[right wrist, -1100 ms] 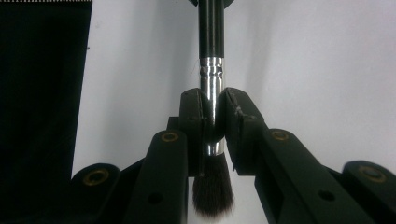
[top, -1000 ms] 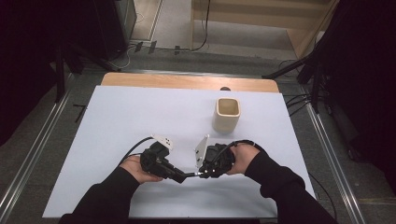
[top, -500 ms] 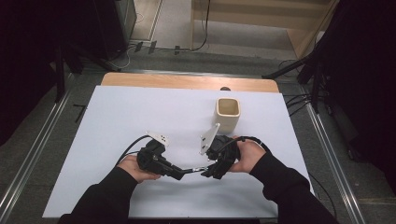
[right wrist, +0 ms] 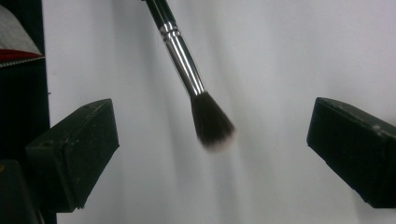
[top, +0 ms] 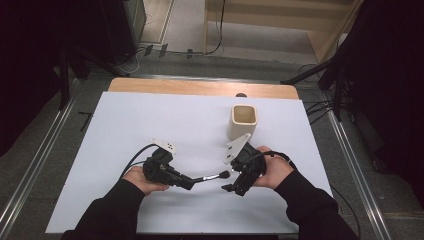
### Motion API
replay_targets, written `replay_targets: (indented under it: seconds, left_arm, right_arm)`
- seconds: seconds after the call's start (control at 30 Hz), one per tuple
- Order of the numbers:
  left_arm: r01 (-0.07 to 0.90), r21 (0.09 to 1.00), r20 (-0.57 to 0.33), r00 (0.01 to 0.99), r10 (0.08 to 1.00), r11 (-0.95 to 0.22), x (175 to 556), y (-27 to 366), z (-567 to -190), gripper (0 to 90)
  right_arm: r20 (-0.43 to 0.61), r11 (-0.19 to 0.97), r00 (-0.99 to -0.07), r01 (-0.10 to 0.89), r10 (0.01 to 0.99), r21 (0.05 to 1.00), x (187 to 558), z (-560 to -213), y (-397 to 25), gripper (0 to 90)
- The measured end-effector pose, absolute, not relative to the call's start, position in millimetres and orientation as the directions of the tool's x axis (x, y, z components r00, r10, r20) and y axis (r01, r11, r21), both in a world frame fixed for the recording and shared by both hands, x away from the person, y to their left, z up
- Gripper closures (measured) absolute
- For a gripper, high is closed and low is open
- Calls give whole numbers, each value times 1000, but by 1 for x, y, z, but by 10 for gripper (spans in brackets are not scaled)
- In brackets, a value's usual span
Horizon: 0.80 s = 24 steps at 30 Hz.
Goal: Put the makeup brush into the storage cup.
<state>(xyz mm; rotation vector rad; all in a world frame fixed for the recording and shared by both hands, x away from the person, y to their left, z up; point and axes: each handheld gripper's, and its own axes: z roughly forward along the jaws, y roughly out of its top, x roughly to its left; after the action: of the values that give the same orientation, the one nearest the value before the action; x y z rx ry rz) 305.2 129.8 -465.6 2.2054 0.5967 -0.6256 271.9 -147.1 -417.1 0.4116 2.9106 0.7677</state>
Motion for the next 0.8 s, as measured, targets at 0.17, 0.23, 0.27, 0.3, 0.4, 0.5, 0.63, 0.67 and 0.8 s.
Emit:
replay_targets:
  seconds: [0.17,0.23,0.27,0.3,0.4,0.5,0.63,0.67,0.8]
  left_arm:
    - [601,547,-594,769,237,-582,305,135,-465,795]
    - [607,555,-593,768,241,-569,305,138,-464,795]
    - [611,558,-590,768,248,-561,304,139,-464,795]
    - [612,561,-589,768,251,-557,304,140,-464,795]
    - [622,564,-585,765,270,-543,303,144,-466,795]
    - [630,571,-581,763,283,-527,302,147,-466,795]
    - [642,585,-571,760,310,-497,303,151,-464,795]
    - [644,590,-568,760,317,-488,303,152,-464,795]
    - [652,599,-566,756,330,-466,302,155,-463,795]
  right_arm:
    - [-26,813,-947,260,319,522,269,-415,-157,23]
    - [-24,800,-941,274,339,533,268,-414,-161,19]
    - [-27,795,-937,279,347,538,267,-413,-162,19]
    - [-19,791,-934,290,356,539,266,-412,-164,18]
    - [-25,783,-927,300,373,545,263,-410,-167,10]
    - [-26,776,-924,305,382,551,260,-410,-170,5]
    - [-13,762,-913,332,408,556,256,-414,-173,4]
    - [-12,760,-911,336,412,557,255,-415,-174,4]
    - [-2,739,-895,368,447,564,253,-420,-176,4]
